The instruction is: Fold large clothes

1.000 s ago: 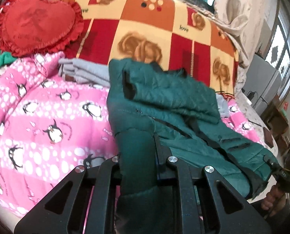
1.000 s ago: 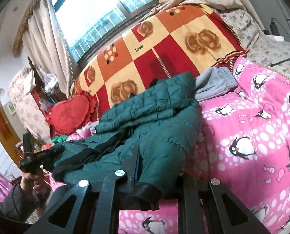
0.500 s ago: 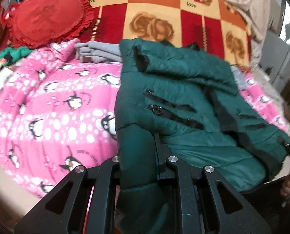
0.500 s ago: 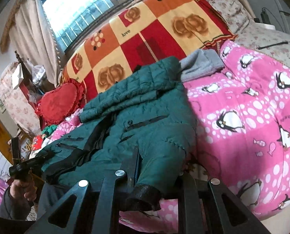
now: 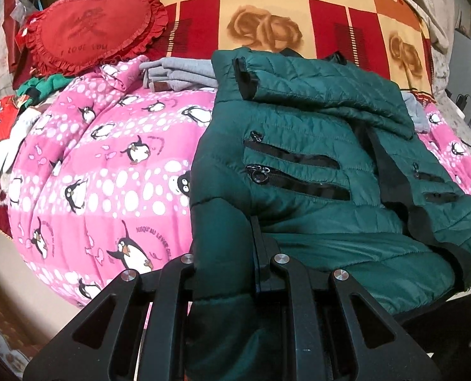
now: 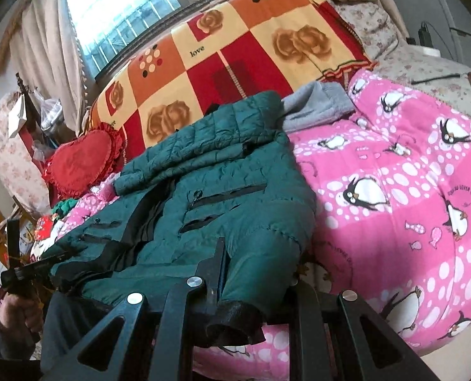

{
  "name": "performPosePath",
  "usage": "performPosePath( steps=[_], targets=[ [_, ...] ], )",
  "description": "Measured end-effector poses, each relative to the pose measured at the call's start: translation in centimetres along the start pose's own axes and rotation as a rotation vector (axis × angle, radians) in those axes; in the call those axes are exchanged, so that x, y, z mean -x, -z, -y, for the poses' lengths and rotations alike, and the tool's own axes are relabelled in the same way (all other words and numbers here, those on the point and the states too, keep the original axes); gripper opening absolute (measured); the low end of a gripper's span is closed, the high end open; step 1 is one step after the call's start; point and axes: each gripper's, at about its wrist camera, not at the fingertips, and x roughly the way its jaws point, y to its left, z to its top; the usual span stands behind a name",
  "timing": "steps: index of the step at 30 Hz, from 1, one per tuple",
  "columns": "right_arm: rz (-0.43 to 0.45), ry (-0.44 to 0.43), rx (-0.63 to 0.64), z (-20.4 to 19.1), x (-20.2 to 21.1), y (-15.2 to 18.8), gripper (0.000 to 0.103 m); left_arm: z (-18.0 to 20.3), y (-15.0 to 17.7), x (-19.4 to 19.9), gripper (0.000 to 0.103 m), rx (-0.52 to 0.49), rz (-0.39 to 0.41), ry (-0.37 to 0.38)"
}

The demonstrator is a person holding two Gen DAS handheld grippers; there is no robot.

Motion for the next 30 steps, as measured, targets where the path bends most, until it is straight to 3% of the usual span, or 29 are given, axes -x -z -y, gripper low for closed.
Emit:
performPosePath(
  steps=[30],
  targets=[
    [-0.038, 0.094, 0.101, -1.6, -0.4, 0.4, 0.015, 0.0, 0.4, -0.3, 0.015, 0.002, -0.011, -0.002]
  ],
)
